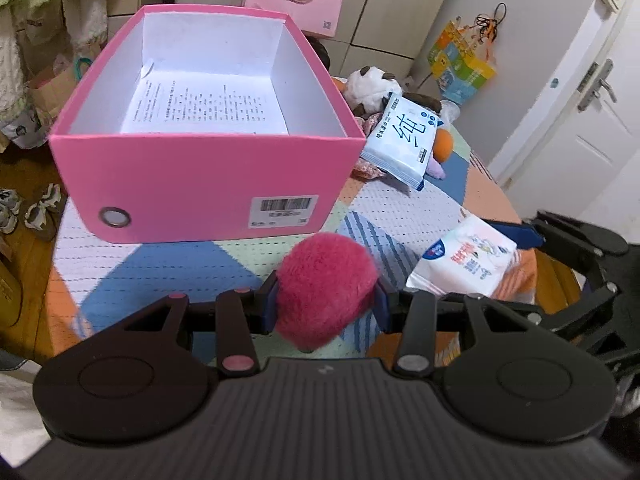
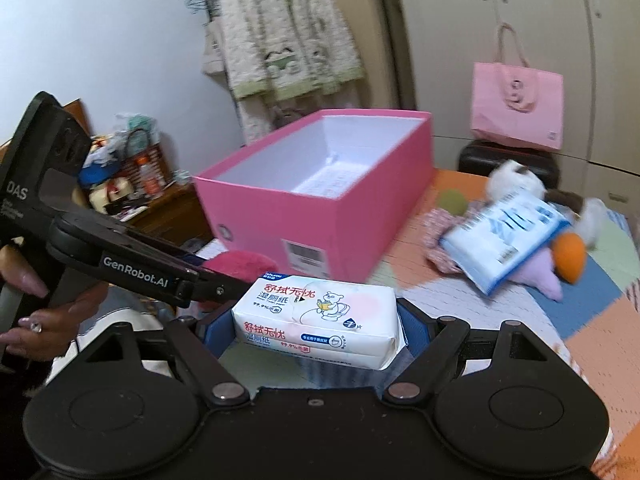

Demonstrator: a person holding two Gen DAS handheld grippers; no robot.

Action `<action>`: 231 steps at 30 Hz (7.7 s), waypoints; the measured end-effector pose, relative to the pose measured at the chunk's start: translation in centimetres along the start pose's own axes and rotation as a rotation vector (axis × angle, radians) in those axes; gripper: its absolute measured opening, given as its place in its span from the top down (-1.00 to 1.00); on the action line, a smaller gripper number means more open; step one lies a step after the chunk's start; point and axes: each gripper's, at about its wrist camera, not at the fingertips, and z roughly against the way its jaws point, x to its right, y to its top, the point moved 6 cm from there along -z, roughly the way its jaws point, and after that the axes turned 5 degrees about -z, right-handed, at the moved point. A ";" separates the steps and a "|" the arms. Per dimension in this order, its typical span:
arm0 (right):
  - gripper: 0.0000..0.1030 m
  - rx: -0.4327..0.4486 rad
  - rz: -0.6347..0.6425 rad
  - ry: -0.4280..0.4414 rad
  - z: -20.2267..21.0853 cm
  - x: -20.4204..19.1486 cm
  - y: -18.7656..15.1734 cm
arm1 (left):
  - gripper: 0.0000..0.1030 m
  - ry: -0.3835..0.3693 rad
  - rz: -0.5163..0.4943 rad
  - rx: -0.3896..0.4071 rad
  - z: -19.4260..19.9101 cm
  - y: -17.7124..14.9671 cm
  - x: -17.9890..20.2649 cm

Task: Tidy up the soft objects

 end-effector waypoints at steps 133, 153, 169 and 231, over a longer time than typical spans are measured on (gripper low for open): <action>-0.48 0.022 0.146 -0.131 -2.0 17.4 9.4 | -0.39 0.044 -0.142 0.149 -8.2 9.6 10.1; -0.09 -0.097 0.095 -0.054 -8.5 21.2 10.3 | 0.27 0.098 0.212 0.173 -13.9 8.2 7.1; 0.04 -0.115 0.074 -0.003 -8.4 21.0 8.5 | 0.62 0.014 0.329 0.128 -16.8 7.7 6.4; -0.11 -0.137 0.098 -0.189 3.6 7.0 0.0 | 0.36 -0.259 -0.090 -0.131 -4.9 1.6 8.4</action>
